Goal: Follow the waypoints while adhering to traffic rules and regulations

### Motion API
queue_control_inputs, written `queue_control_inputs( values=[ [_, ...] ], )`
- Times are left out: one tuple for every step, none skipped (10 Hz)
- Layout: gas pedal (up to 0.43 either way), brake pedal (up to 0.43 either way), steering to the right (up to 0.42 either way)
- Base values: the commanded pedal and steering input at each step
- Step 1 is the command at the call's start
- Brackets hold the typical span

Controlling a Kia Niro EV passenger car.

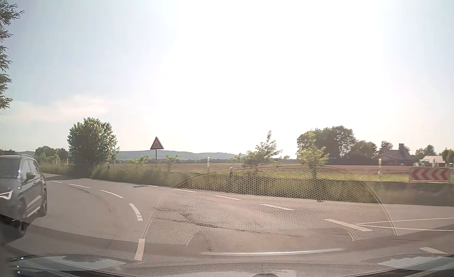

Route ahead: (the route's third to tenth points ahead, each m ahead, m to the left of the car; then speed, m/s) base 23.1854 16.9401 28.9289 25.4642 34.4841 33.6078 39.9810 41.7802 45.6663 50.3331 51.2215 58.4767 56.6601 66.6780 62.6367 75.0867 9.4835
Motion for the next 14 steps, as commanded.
queue_control_inputs(
  values=[
    [0.150,0.000,-0.193],
    [0.150,0.000,-0.192],
    [0.150,0.000,-0.193],
    [0.150,0.000,-0.200],
    [0.150,0.000,-0.204],
    [0.150,0.000,-0.205],
    [0.150,0.000,-0.206],
    [0.157,0.000,-0.209],
    [0.169,0.000,-0.209],
    [0.177,0.000,-0.209],
    [0.189,0.000,-0.209],
    [0.209,0.000,-0.208],
    [0.220,0.000,-0.207],
    [0.220,0.000,-0.206]
  ],
)
